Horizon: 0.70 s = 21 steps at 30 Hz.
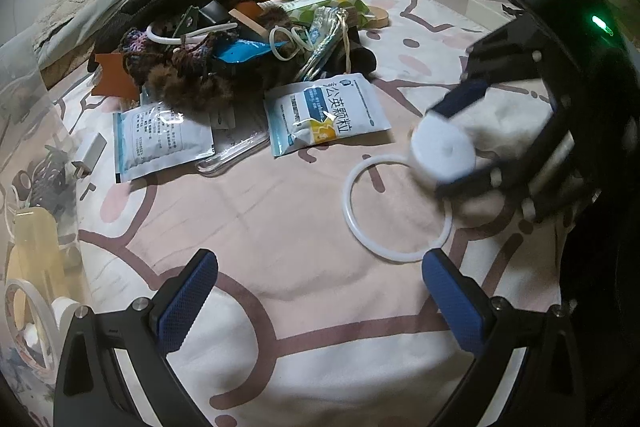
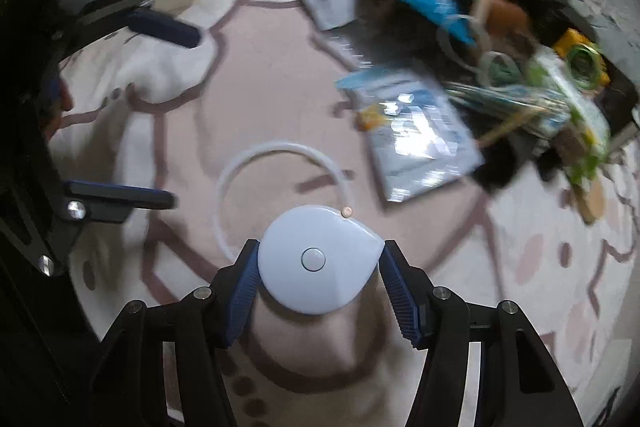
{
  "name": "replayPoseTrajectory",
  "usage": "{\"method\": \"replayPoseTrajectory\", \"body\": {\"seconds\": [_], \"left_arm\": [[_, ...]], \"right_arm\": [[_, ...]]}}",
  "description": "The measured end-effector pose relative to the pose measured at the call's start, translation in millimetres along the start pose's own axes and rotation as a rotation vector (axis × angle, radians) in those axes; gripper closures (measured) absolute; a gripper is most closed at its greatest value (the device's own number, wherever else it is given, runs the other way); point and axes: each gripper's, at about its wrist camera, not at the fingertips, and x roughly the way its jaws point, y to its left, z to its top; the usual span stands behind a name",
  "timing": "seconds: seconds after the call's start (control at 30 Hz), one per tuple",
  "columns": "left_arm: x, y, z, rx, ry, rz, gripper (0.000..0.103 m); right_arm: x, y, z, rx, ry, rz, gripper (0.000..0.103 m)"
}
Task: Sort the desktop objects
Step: 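Lower the left tool over the white ring while the right tool holds the tape measure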
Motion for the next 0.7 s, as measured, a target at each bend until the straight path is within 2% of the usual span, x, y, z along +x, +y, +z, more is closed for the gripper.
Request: {"method": "replayPoseTrajectory", "body": {"seconds": [0.07, 0.13, 0.2, 0.33, 0.47, 0.7], "left_arm": [[0, -1, 0, -0.001, 0.002, -0.004, 0.000], [0, -1, -1, 0.001, 0.002, -0.008, 0.000], [0, -3, -1, 0.008, 0.002, -0.012, 0.000], [2, -5, -3, 0.018, 0.007, -0.026, 0.000], [4, -7, -1, 0.026, 0.008, -0.033, 0.000], [15, -13, 2, 0.037, 0.031, -0.057, 0.000]], "right_arm": [[4, -16, -4, 0.037, 0.022, -0.054, 0.042], [11, -25, -7, 0.060, 0.052, -0.071, 0.042], [19, -27, -8, 0.069, 0.075, -0.058, 0.042], [22, -12, 0, 0.027, 0.051, -0.024, 0.042], [20, -4, 8, 0.031, 0.031, 0.088, 0.042], [19, -27, -3, 0.074, 0.026, 0.029, 0.042]]}}
